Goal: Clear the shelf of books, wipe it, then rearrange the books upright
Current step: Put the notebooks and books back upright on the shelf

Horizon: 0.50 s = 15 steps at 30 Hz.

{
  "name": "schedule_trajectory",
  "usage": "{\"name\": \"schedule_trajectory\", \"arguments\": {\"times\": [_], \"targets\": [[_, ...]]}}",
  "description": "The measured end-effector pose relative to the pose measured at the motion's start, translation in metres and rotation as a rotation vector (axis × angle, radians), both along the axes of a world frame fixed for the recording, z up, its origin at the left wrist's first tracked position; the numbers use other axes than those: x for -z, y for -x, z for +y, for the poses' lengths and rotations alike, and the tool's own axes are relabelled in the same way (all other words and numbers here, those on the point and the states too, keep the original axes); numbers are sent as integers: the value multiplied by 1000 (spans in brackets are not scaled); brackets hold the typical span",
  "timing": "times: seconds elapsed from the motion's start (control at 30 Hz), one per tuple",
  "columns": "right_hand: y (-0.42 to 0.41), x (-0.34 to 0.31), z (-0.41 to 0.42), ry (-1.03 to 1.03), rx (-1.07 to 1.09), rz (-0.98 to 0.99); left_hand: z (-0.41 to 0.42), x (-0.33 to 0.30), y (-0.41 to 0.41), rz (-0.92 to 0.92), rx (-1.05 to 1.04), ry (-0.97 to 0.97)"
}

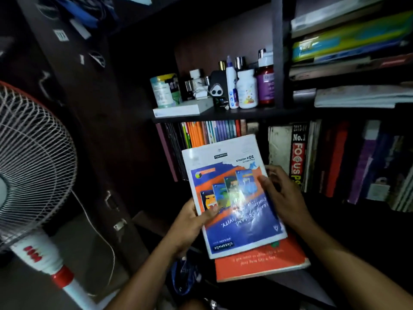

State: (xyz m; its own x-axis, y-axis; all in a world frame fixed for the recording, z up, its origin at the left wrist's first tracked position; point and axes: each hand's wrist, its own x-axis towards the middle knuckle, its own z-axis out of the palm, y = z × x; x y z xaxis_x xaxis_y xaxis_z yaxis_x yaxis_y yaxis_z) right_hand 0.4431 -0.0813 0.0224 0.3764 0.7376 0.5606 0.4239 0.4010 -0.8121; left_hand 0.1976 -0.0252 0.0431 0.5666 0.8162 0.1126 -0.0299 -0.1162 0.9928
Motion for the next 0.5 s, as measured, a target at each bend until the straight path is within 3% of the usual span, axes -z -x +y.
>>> {"name": "schedule_trajectory", "arguments": {"times": [0.13, 0.23, 0.33, 0.5], "targets": [[-3, 12, 3, 166, -12, -285, 17, -15, 29, -1, -358, -366], [-1, 26, 10, 282, -94, -624, 36, -9, 48, 144, -697, -465], [-3, 32, 15, 409, -144, -804, 43, 5, 45, 300, -726, -452], [-2, 29, 11, 443, -108, -852, 46, 27, 14, 527, -646, -350]]}}
